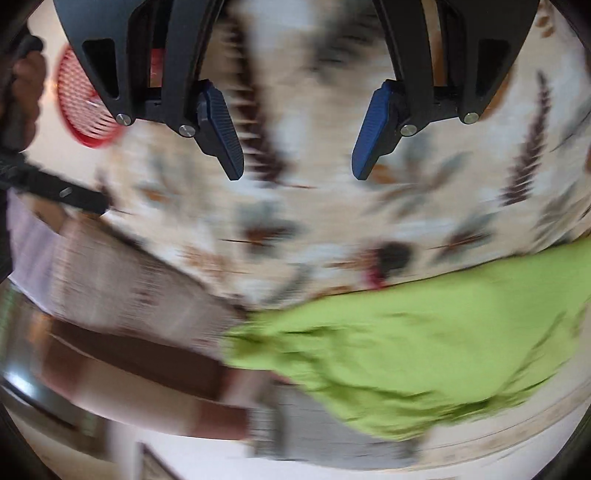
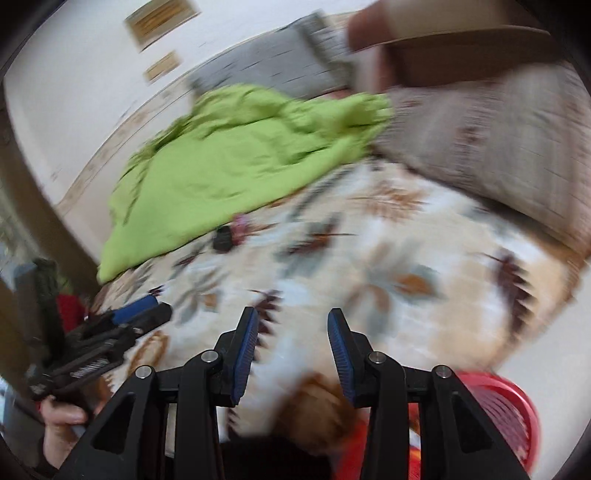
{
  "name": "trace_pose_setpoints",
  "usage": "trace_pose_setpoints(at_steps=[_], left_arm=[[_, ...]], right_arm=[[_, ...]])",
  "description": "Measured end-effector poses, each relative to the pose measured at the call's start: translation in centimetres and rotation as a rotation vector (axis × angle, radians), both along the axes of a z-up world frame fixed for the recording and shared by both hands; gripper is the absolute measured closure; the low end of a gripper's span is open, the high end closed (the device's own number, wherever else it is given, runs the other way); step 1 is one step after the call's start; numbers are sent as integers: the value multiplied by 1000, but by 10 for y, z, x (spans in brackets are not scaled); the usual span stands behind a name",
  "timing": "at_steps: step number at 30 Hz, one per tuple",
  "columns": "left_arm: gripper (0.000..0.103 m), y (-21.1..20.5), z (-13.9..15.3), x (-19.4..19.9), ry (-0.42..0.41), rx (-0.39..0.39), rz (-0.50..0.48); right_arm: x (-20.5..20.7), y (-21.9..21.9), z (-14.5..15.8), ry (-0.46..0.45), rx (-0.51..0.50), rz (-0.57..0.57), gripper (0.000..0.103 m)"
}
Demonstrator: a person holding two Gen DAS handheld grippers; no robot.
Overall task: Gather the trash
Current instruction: 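Move both tools back over the remaining items on the bed, then grasp the black wrapped ball with the left tool while the right tool grasps the red-purple bag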
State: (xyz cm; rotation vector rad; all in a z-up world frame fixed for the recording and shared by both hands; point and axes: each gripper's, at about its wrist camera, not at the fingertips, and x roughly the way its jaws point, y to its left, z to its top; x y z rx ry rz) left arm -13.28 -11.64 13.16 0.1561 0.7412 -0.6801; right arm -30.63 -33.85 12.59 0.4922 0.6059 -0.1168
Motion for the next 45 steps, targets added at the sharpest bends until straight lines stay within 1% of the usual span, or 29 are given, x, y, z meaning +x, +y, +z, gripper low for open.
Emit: trace_pose_setpoints(at_steps=[2,5,7,10,13,16,17,20,23,24,25,26,27,29,32,34,35,37,39,40,41,43,45], left_arm=[[43,18,-13,29,8,30,79],[43,40,-33,71,9,62,181],[43,53,-46,97,31,47,234],[43,72,-61,116,45,3,284],[43,80,-71,132,52,23,319],[43,92,-69,142,41,11,353],[43,96,-69,147,51,0,359],[43,103,-71,158,78,-11,372],[43,110,-71,164,92,-28,387],[43,113,-70,166,96,-35,390],[43,116,-70,167,97,-39,395],[43,120,-68,168,95,-47,406],[43,125,-66,168,94,-60,416],[43,133,-64,170,98,-83,428],[43,145,-60,171,107,-116,448],[43,150,-59,170,121,-138,449],[43,151,-59,170,138,-160,436],[43,151,-60,169,182,-207,387],[43,147,-63,166,226,-240,322],[40,142,-65,164,244,-240,286],[40,134,-68,162,265,-220,248],[40,125,-72,154,286,-199,210],[40,114,-75,145,304,-177,146]], right_arm=[[47,14,1,13,-12,59,48],[111,24,-6,42,-13,101,47],[160,27,-15,60,6,122,47],[240,31,-33,120,8,136,47],[306,28,-47,149,29,134,47],[359,22,-63,181,41,112,47],[380,20,-72,206,55,113,47],[412,18,-85,233,77,115,47],[434,26,-99,247,85,132,47],[439,28,-103,263,86,135,50],[442,33,-107,281,87,140,56],[441,40,-110,285,95,156,70],[440,44,-110,275,104,165,79],[431,58,-104,237,120,214,81],[407,96,-98,239,141,358,82],[383,120,-98,247,212,457,82],[368,129,-95,234,230,482,82],[343,136,-84,189,198,464,82],[318,125,-71,130,201,380,82],[309,118,-67,106,214,337,82],[294,110,-62,81,231,294,82],[277,105,-58,58,229,236,82],[253,100,-59,28,241,194,82]])
